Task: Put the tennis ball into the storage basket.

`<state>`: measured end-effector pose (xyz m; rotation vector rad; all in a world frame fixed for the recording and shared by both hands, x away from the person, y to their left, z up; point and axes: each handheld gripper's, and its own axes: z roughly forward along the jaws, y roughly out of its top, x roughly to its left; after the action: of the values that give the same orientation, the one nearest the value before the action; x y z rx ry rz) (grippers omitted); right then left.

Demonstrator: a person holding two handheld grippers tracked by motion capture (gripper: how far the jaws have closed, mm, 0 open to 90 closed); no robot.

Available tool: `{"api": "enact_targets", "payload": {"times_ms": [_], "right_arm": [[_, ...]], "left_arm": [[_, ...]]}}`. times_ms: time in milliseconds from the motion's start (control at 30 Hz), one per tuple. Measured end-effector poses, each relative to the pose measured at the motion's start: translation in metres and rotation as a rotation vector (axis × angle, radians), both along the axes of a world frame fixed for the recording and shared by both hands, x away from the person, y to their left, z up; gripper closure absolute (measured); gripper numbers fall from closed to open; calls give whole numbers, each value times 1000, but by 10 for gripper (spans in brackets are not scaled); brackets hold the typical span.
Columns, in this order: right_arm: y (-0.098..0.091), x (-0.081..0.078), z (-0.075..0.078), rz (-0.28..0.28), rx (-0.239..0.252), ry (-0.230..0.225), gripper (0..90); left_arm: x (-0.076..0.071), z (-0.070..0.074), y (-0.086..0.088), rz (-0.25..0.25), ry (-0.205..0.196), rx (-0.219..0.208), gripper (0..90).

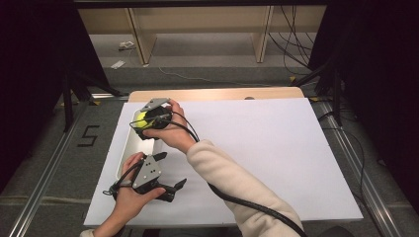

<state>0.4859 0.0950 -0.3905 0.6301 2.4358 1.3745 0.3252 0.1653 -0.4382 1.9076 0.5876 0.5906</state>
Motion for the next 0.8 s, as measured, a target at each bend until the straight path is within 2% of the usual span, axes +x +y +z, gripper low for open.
{"api": "enact_targets", "payload": {"times_ms": [800], "right_arm": [[7,0,-5,15,-14,14,268]], "left_arm": [[0,0,-1,-3,2,0,0]]}}
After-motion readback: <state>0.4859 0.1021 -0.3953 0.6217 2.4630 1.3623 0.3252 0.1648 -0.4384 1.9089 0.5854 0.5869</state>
